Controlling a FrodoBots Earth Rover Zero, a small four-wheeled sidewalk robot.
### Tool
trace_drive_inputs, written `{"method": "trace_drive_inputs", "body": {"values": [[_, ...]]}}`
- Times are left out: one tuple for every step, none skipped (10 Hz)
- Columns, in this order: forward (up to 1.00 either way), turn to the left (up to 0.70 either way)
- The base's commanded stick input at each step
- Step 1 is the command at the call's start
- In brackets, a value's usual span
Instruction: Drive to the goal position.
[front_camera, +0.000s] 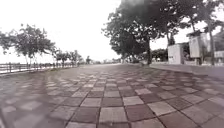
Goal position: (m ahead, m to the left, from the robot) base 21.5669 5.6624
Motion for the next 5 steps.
{"method": "trace_drive_inputs", "body": {"values": [[1.00, 0.00], [1.00, 0.00], [1.00, 0.00], [1.00, 0.00], [1.00, 0.00]]}}
